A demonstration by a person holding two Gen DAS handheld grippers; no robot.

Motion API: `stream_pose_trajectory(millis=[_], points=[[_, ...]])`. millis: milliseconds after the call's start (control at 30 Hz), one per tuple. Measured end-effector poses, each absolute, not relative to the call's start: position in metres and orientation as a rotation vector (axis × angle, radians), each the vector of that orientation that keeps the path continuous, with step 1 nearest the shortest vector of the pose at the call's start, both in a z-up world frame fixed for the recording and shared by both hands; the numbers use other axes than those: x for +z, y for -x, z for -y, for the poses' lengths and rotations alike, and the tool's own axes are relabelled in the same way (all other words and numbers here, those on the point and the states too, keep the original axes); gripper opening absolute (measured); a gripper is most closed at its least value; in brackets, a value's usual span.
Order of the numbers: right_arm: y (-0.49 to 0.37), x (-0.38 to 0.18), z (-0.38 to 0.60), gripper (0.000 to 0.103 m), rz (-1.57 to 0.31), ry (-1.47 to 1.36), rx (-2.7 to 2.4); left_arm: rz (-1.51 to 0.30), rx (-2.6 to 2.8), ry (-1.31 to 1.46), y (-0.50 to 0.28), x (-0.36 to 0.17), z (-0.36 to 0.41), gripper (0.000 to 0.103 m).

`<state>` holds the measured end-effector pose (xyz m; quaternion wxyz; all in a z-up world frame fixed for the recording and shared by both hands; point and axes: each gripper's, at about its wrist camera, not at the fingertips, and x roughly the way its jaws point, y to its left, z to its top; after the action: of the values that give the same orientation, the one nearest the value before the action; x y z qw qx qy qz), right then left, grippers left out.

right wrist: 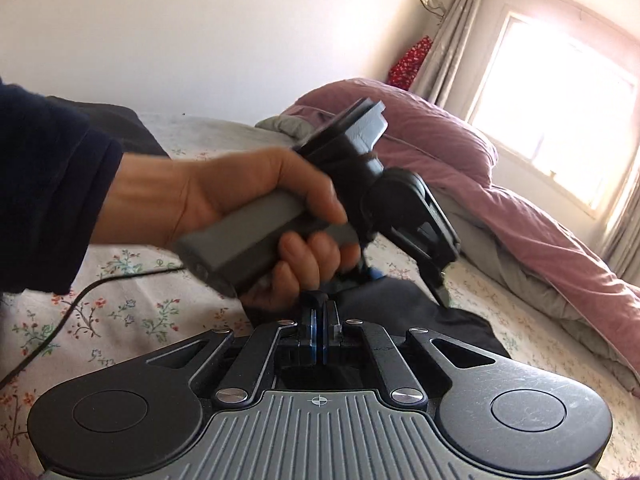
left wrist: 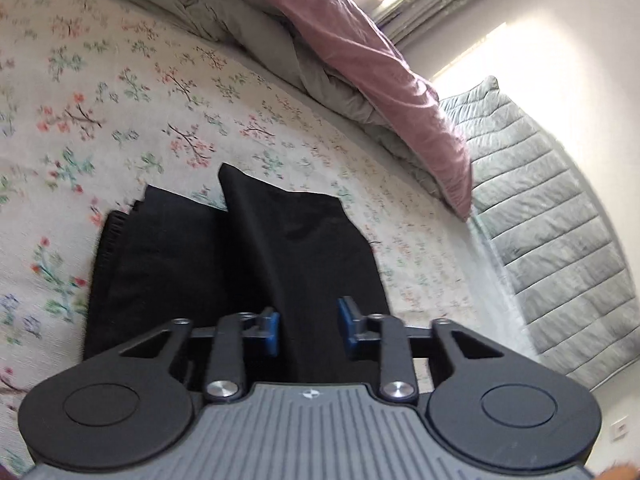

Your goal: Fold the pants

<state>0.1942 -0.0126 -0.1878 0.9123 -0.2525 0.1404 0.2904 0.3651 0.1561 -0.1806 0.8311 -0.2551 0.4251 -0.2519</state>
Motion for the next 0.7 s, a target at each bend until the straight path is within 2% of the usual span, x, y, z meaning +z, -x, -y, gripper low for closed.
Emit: stream_pose_trajectory(millis=[67, 133, 433, 567, 700], points=[[-0.192, -0.188, 0.012, 0.003, -0.283, 0.519, 0.606, -0.914, -0.505, 0.515, -0.366, -0.185, -0.16, 0.03], [-0.188, -0.188, 0.009, 0.003, -0.273, 0.531, 0.614, -0.911, -0.493, 0.514, -0.365, -0.187, -0.162, 0.026], [-0.18, -0.191, -0.005, 0.003, -0.178, 0.588, 0.588, -0.71, -0.509, 0.423, -0.347, -0.133, -0.166, 0.025], [-0.179, -0.186, -0.017, 0.003, -0.151, 0.581, 0.607, -0.73, -0.453, 0.39, -0.346, -0.134, -0.188, 0.025], [-0.187, -0.193, -0.035, 0.003, -0.191, 0.545, 0.651, -0.806, -0.38, 0.354, -0.357, -0.164, -0.2, 0.025]])
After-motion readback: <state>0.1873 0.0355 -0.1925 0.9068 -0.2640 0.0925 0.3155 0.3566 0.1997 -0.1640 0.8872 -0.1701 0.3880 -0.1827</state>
